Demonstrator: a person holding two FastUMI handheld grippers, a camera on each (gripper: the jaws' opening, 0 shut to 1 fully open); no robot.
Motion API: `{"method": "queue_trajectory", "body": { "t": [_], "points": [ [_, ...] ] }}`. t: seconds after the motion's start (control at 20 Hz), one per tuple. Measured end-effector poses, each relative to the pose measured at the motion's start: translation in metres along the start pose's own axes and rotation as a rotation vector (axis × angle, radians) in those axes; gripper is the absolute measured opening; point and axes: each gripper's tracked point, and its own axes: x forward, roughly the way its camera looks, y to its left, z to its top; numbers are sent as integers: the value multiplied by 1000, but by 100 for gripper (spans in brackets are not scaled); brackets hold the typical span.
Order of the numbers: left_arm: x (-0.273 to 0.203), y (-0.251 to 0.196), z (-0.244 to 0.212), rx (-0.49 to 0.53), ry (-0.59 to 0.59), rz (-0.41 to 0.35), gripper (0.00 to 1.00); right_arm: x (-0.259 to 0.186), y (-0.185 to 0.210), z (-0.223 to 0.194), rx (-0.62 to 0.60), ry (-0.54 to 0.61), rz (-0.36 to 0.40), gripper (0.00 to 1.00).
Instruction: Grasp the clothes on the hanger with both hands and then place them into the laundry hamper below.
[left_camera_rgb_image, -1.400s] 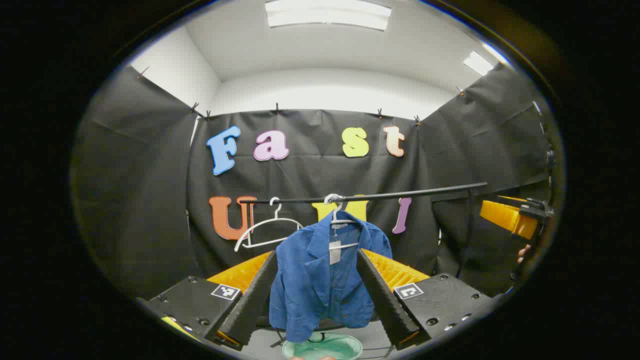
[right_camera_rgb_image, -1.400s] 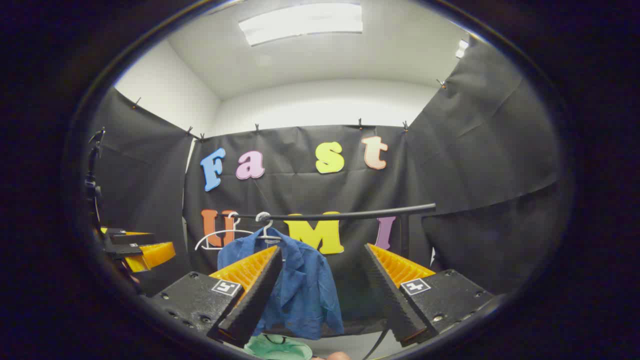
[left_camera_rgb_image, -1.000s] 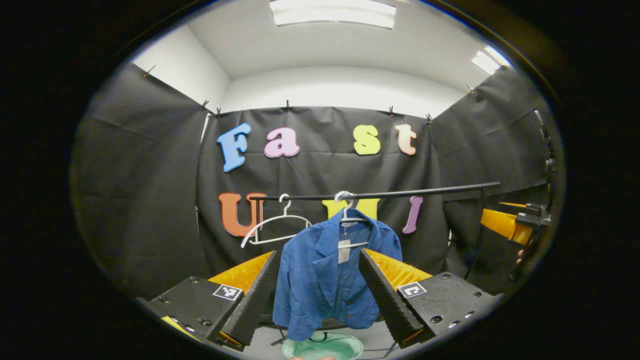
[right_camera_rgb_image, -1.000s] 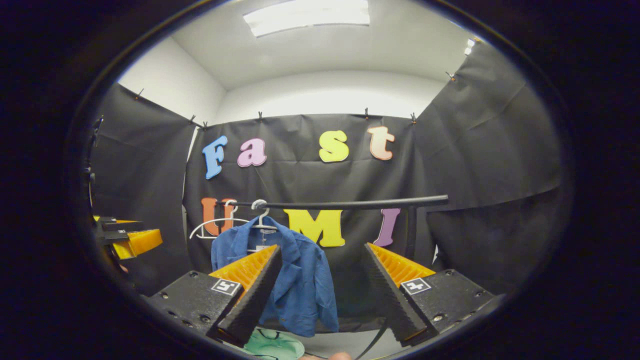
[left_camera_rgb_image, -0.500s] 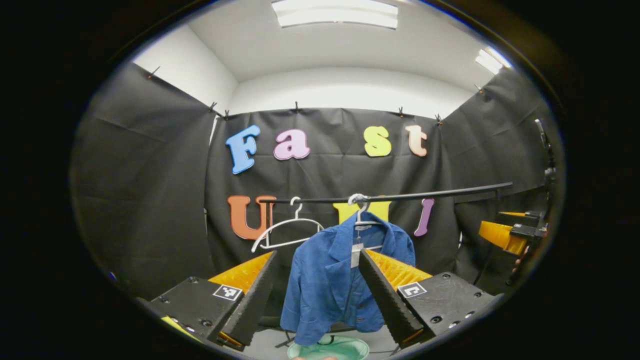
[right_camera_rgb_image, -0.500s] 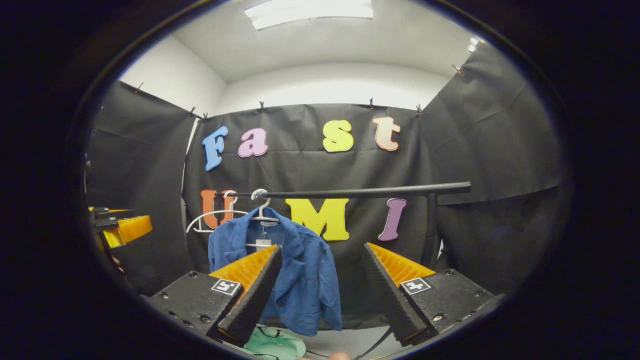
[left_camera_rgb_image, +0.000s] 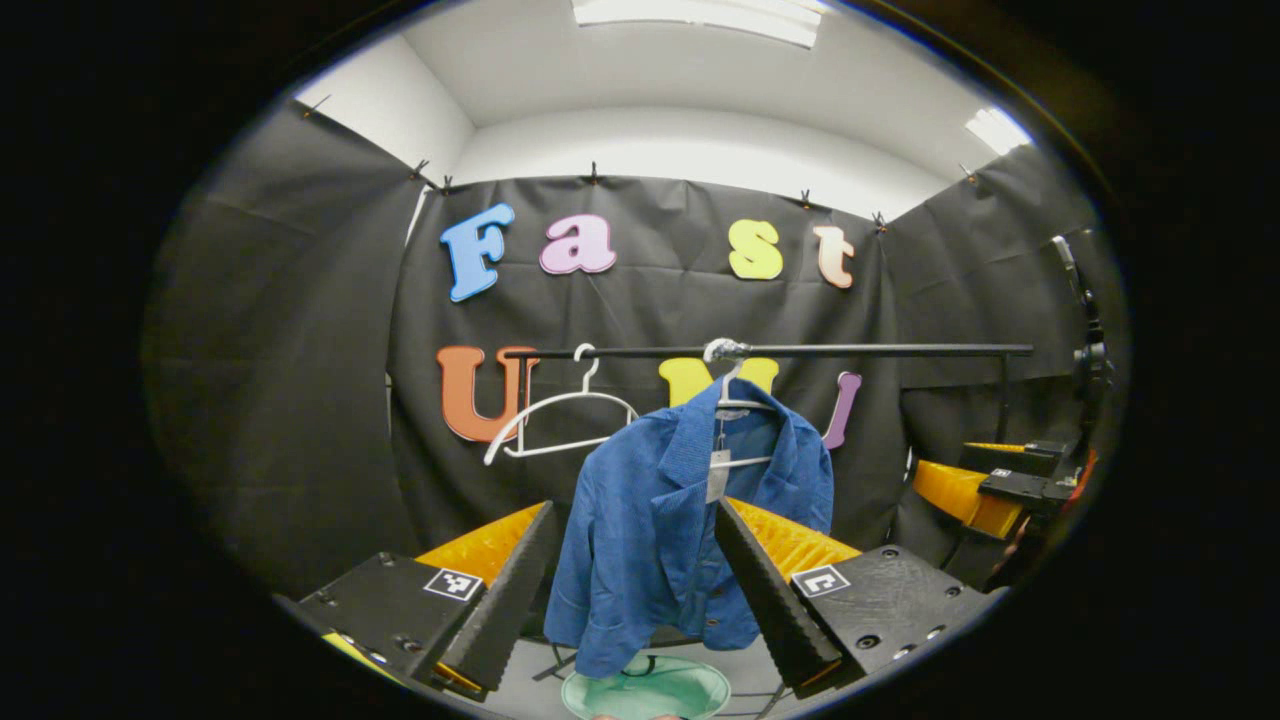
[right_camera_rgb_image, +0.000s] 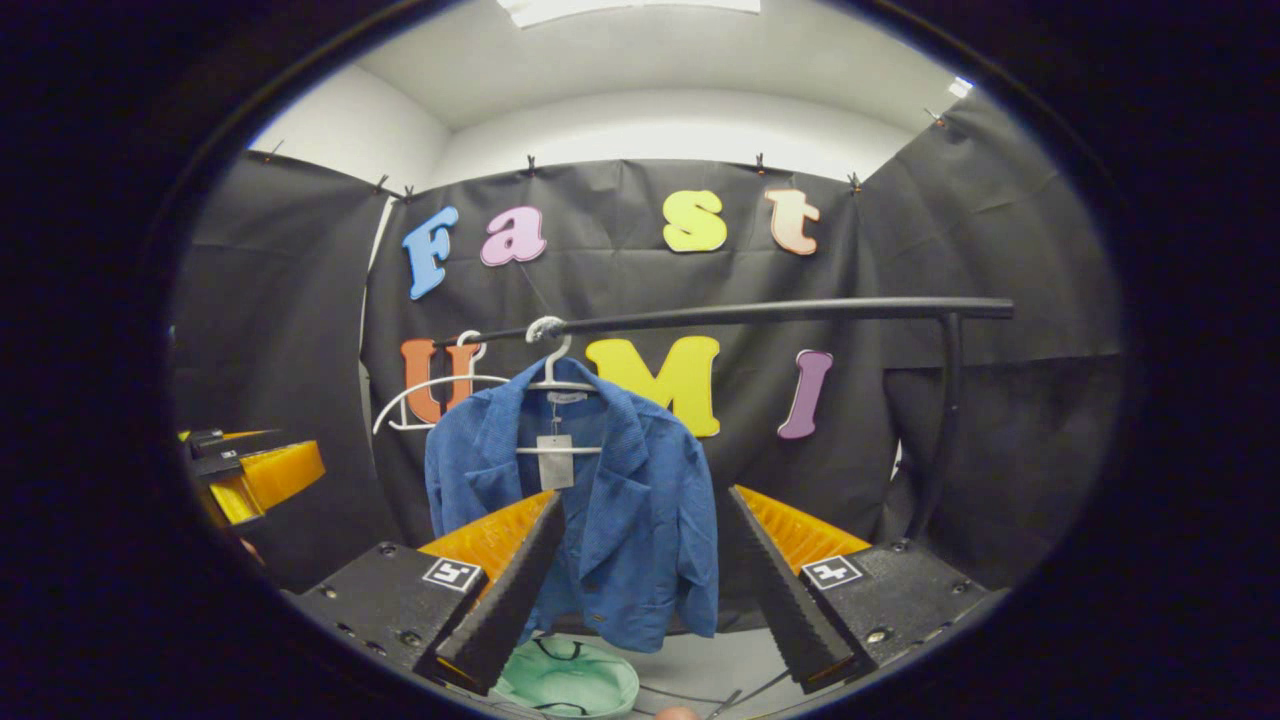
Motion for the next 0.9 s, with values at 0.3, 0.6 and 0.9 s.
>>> {"method": "queue_trajectory", "body": {
  "t": [0.3,0.6,0.9],
  "points": [
    [39,-3,-49,-35,83,-30,98,45,6,-40,-7,124,-4,100],
    [94,-30,-67,-37,107,-42,96,109,2,-53,23,178,52,100],
    [149,-44,-80,-30,129,-22,100,181,11,-52,51,213,132,100]
  ]
}}
